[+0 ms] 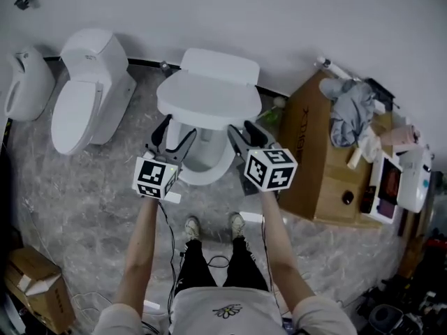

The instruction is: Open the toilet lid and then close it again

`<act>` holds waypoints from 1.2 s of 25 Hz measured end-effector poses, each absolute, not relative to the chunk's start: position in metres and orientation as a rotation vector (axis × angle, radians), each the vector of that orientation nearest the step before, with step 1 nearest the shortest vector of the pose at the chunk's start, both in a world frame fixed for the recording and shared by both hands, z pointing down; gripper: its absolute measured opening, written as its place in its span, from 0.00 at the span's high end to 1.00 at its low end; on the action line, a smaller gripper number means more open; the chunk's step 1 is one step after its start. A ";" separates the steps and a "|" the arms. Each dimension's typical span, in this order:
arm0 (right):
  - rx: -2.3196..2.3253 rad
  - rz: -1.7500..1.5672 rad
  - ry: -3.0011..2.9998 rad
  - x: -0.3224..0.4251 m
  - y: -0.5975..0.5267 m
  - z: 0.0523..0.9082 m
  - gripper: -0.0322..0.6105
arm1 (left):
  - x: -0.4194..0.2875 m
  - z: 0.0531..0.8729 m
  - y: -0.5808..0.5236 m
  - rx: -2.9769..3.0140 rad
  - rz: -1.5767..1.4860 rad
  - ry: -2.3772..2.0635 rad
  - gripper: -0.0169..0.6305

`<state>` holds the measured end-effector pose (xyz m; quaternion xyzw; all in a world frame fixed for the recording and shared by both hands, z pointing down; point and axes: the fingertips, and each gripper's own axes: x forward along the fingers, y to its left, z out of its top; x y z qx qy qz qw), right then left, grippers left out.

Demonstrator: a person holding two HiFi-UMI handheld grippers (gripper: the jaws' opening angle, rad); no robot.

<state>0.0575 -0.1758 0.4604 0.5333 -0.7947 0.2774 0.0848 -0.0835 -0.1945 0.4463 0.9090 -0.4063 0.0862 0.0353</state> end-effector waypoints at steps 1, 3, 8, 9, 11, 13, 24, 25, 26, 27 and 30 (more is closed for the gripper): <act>1.592 0.800 -2.369 0.059 -0.182 0.454 0.60 | -0.081 0.441 -0.200 2.799 0.262 -1.250 0.48; 1.583 0.727 -2.355 0.063 -0.195 0.443 0.60 | -0.077 0.431 -0.213 2.804 0.249 -1.250 0.48; 1.623 0.801 -2.344 0.075 -0.223 0.426 0.63 | -0.066 0.412 -0.244 2.783 0.208 -1.243 0.48; 1.645 0.823 -2.346 0.076 -0.227 0.423 0.64 | -0.064 0.408 -0.250 2.785 0.214 -1.236 0.48; 1.687 0.841 -2.348 0.079 -0.237 0.417 0.65 | -0.061 0.402 -0.259 2.795 0.241 -1.220 0.48; 1.702 0.855 -2.355 0.083 -0.246 0.411 0.65 | -0.057 0.397 -0.267 2.801 0.266 -1.218 0.48; 1.590 0.966 -2.423 0.099 -0.294 0.388 0.64 | -0.041 0.372 -0.318 2.705 0.239 -1.362 0.48; 1.589 0.974 -2.424 0.101 -0.297 0.387 0.64 | -0.039 0.370 -0.322 2.691 0.227 -1.370 0.48; 1.590 0.978 -2.425 0.102 -0.300 0.385 0.64 | -0.038 0.368 -0.325 2.682 0.220 -1.374 0.48; 1.592 0.979 -2.427 0.103 -0.304 0.383 0.64 | -0.037 0.365 -0.329 2.677 0.220 -1.376 0.48; 1.598 0.984 -2.436 0.106 -0.317 0.376 0.64 | -0.035 0.359 -0.342 2.677 0.227 -1.375 0.48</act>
